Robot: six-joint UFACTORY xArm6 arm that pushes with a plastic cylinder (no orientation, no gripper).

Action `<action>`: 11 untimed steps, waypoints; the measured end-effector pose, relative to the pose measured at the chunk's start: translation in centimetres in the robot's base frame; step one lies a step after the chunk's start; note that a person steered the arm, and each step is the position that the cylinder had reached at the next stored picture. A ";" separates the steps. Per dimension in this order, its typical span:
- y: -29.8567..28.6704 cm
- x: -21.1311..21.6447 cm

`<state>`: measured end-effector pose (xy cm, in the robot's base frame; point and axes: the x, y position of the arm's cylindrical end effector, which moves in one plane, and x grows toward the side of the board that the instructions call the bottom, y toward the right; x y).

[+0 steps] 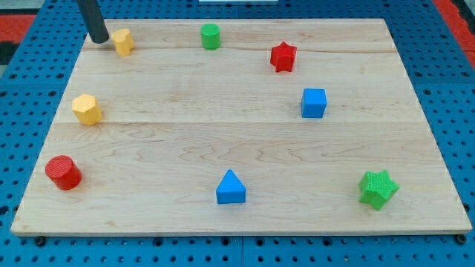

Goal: Reposition the red circle a bit right side of the board

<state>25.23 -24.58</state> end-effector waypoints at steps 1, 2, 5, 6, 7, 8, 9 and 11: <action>0.7 0.1; 1.6 0.7; -5.8 13.2; -5.8 17.0; -5.9 24.2; -4.3 27.4; -1.6 28.8; -0.8 31.5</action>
